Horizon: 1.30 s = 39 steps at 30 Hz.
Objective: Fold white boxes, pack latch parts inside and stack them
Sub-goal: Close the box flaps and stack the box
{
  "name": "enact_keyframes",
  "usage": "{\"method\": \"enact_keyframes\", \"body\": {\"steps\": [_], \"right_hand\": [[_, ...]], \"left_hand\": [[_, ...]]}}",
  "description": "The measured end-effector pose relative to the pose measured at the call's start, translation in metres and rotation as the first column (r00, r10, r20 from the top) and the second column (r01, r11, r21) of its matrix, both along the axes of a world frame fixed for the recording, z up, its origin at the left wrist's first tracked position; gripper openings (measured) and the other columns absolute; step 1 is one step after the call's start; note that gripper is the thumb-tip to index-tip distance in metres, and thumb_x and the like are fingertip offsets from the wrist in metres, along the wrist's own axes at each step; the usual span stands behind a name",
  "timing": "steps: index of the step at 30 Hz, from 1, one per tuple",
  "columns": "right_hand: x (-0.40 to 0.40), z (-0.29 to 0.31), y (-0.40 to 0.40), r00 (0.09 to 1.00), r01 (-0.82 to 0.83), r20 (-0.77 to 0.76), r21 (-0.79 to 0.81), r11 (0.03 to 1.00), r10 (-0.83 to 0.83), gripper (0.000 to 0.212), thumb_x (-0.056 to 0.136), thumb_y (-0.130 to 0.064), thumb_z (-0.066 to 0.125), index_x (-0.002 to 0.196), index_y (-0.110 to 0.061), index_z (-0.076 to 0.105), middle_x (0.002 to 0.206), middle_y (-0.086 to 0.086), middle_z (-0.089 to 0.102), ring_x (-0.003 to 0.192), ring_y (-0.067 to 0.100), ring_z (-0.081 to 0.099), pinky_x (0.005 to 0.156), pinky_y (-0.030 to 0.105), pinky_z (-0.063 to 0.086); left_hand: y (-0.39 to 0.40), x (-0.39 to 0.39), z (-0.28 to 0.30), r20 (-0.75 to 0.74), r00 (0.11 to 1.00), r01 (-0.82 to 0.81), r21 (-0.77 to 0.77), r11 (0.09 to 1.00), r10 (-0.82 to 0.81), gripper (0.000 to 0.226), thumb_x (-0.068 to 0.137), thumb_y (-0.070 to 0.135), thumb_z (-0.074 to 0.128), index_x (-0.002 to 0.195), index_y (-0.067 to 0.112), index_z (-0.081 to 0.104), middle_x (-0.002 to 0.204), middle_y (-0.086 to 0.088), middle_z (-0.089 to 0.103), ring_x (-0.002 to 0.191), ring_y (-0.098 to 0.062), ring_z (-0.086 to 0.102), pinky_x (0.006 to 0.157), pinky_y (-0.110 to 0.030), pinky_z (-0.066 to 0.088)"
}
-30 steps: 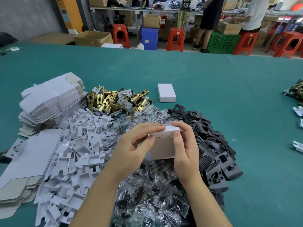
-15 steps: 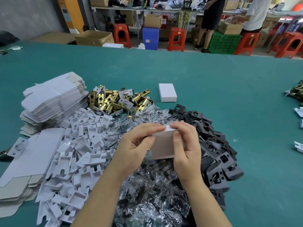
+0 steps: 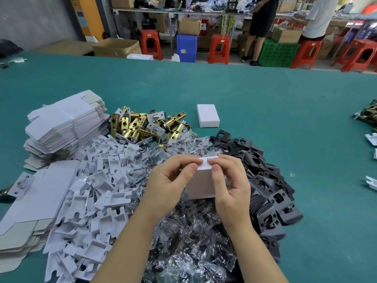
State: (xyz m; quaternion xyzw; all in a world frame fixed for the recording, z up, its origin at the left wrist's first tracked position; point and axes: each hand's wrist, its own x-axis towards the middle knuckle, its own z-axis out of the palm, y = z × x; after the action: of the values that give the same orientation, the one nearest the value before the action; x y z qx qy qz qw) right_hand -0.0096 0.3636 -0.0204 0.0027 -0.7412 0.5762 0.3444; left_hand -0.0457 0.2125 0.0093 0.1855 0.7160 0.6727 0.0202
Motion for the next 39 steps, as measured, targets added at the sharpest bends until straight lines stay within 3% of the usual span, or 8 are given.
{"method": "enact_keyframes", "body": {"steps": [6,12,14,18,25,28,35,39], "right_hand": [[0.001,0.002,-0.003,0.977,-0.160,0.101,-0.235,0.959,0.188,0.030,0.092,-0.049,0.051,0.121,-0.047,0.057,0.104,-0.023,0.063,0.091,0.003,0.063,0.064,0.020,0.054],[-0.001,-0.001,-0.001,0.964,-0.168,0.174,-0.185,0.968,0.200,0.032,0.094,-0.053,0.043,0.118,-0.042,0.061,0.113,-0.017,0.066,0.098,0.010,0.063,0.073,0.019,0.050],[-0.002,-0.001,-0.001,0.966,-0.170,0.167,-0.166,0.971,0.197,0.033,0.095,-0.053,0.043,0.116,-0.038,0.063,0.110,-0.015,0.067,0.097,0.011,0.063,0.073,0.019,0.049],[-0.002,0.002,-0.004,0.967,-0.156,0.165,-0.208,0.966,0.192,0.029,0.095,-0.060,0.039,0.120,-0.056,0.052,0.114,-0.026,0.062,0.101,0.002,0.061,0.074,0.017,0.050],[-0.008,-0.005,-0.007,0.982,0.002,0.183,-0.306,0.952,0.057,0.052,0.097,-0.059,0.039,0.143,-0.036,0.040,0.134,-0.018,0.053,0.127,-0.002,0.052,0.103,0.018,0.045],[-0.012,-0.011,-0.007,0.970,0.052,0.244,-0.195,0.979,-0.003,0.051,0.099,-0.052,0.042,0.146,-0.032,0.039,0.138,-0.017,0.048,0.127,-0.006,0.048,0.105,0.023,0.045],[-0.013,-0.007,-0.006,0.973,0.092,0.220,-0.104,0.990,-0.067,0.027,0.101,-0.045,0.045,0.124,-0.058,0.040,0.128,-0.035,0.046,0.121,-0.001,0.054,0.094,0.012,0.044],[-0.015,-0.008,-0.005,0.978,0.125,0.188,-0.158,0.979,-0.094,0.026,0.101,-0.040,0.048,0.123,-0.055,0.046,0.123,-0.031,0.053,0.118,-0.001,0.057,0.090,0.009,0.044]], "left_hand": [[0.001,0.003,0.002,0.089,0.994,0.061,0.002,0.998,-0.061,0.030,0.093,0.033,0.062,0.117,0.049,0.070,0.112,0.015,0.072,0.096,-0.008,0.068,0.063,-0.023,0.057],[-0.004,-0.002,0.012,-0.159,0.980,0.045,-0.388,0.920,-0.116,0.037,0.094,0.045,0.062,0.131,0.046,0.063,0.122,0.035,0.061,0.112,0.006,0.058,0.082,-0.012,0.050],[-0.007,-0.004,0.017,-0.113,0.983,0.084,-0.429,0.899,-0.146,0.038,0.095,0.039,0.067,0.131,0.048,0.061,0.117,0.034,0.060,0.104,0.004,0.062,0.076,-0.021,0.058],[0.000,-0.003,0.028,-0.033,0.999,0.018,-0.361,0.932,-0.032,0.033,0.093,0.025,0.073,0.108,0.053,0.064,0.102,0.018,0.067,0.074,-0.008,0.074,0.057,-0.026,0.061],[0.019,-0.035,0.069,-0.156,0.961,-0.244,-0.091,0.966,0.228,0.021,0.094,0.026,0.072,0.110,0.034,0.062,0.108,0.006,0.066,0.082,-0.011,0.074,0.063,-0.021,0.059],[0.056,-0.082,0.073,-0.421,0.896,-0.284,-0.296,0.912,0.143,0.028,0.093,0.020,0.072,0.113,0.030,0.055,0.108,0.010,0.061,0.089,-0.001,0.056,0.078,-0.003,0.041],[0.126,-0.202,0.024,-0.374,0.923,-0.188,-0.647,0.739,-0.093,0.031,0.098,0.002,0.062,0.126,0.003,0.049,0.146,-0.017,0.043,0.148,-0.030,0.032,0.110,-0.033,0.032],[0.131,-0.225,-0.003,-0.273,0.954,-0.155,-0.800,0.579,-0.121,0.029,0.096,0.006,0.063,0.119,0.011,0.047,0.132,-0.012,0.050,0.107,-0.033,0.057,0.088,-0.044,0.048]]}}
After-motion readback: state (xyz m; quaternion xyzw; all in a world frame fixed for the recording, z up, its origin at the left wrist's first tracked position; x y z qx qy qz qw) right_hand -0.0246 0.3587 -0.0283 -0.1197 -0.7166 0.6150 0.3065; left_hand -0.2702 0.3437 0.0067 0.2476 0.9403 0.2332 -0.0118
